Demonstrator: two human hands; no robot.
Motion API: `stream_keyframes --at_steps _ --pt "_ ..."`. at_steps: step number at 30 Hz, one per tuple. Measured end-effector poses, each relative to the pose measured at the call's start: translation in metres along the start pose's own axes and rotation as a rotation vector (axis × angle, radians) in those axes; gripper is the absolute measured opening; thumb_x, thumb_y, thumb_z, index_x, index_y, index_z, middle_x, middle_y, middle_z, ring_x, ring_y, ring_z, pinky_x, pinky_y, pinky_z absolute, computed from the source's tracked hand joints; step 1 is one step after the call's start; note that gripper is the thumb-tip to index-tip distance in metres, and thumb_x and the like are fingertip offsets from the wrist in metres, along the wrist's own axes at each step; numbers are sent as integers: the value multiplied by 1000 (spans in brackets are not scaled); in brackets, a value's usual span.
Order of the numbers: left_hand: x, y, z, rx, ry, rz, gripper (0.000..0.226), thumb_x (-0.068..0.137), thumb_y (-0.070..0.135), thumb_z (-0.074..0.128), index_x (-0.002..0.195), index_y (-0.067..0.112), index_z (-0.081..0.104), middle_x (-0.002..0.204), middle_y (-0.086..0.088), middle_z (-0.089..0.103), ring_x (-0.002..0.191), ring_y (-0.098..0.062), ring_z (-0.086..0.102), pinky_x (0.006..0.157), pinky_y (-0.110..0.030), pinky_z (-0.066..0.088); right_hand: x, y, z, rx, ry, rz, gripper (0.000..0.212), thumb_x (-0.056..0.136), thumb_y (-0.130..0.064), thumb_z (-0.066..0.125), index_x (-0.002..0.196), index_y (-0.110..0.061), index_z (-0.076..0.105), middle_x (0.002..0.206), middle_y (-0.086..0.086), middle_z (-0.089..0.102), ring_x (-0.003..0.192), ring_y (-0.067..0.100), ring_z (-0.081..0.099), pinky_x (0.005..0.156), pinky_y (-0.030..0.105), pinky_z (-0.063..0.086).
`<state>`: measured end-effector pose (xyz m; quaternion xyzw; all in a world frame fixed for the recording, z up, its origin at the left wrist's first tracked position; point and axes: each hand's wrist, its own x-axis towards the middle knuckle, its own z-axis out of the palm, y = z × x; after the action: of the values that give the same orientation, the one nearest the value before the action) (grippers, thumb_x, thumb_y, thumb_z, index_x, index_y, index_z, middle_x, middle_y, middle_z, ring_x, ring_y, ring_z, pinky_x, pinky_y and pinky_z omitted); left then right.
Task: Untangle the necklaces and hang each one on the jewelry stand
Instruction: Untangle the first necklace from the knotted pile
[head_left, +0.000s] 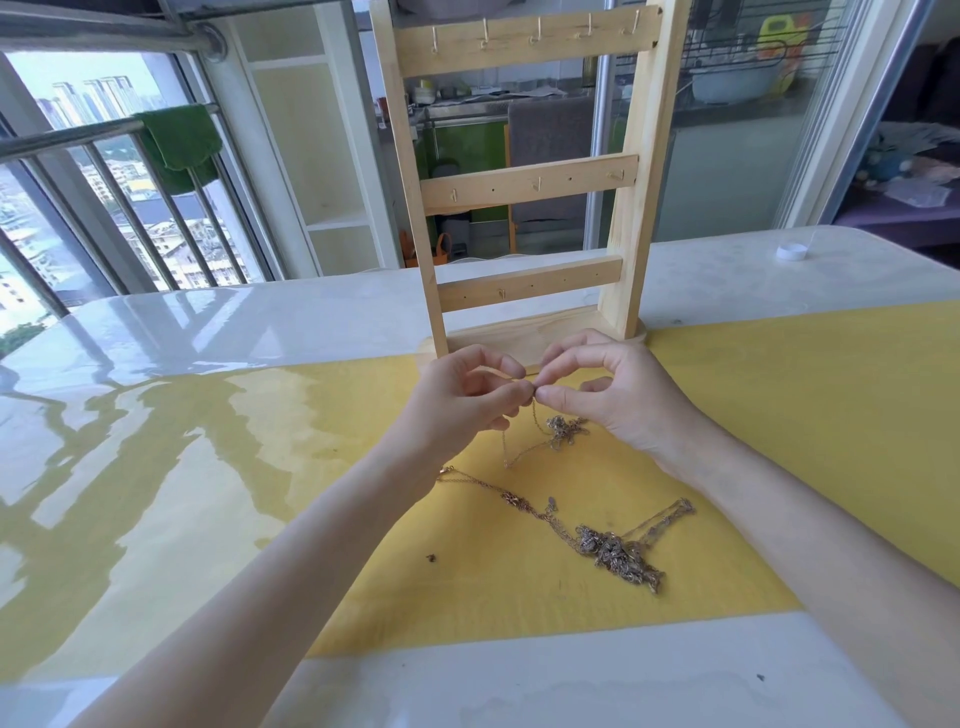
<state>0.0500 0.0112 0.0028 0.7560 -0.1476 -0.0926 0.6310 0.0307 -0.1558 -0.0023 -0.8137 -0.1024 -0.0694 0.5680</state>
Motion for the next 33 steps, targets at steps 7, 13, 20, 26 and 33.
stream_keyframes --at_steps 7,13,20,26,33 --pt "-1 0 1 -86 -65 -57 7 89 13 63 82 12 62 69 3 64 65 -5 58 65 -19 50 0 1 4 8 9 -39 20 81 -1 68 70 -18 65 93 -9 52 74 -4 50 69 17 40" --pt "-1 2 2 -57 -107 -22 6 87 10 64 82 10 65 76 1 66 72 -6 62 69 -17 52 0 2 6 57 25 6 19 78 0 65 67 -16 62 94 -7 51 80 3 51 75 19 41" --pt "-1 1 5 42 -42 109 11 84 -1 66 79 9 64 67 4 65 62 -7 61 65 -18 51 0 8 9 76 32 40 12 78 -9 70 69 -13 62 97 -5 53 87 5 51 77 20 40" --pt "-1 -1 4 250 48 217 12 81 13 72 77 20 64 75 13 64 73 -2 61 70 -22 51 -1 6 11 103 61 58 17 76 -9 69 63 -13 59 95 -5 53 83 7 50 67 13 40" --pt "-2 0 5 421 35 333 11 83 11 68 74 16 67 64 15 60 61 2 52 60 -9 41 -2 6 13 114 72 57 21 79 0 63 62 -11 56 92 -6 53 66 4 49 55 12 38"
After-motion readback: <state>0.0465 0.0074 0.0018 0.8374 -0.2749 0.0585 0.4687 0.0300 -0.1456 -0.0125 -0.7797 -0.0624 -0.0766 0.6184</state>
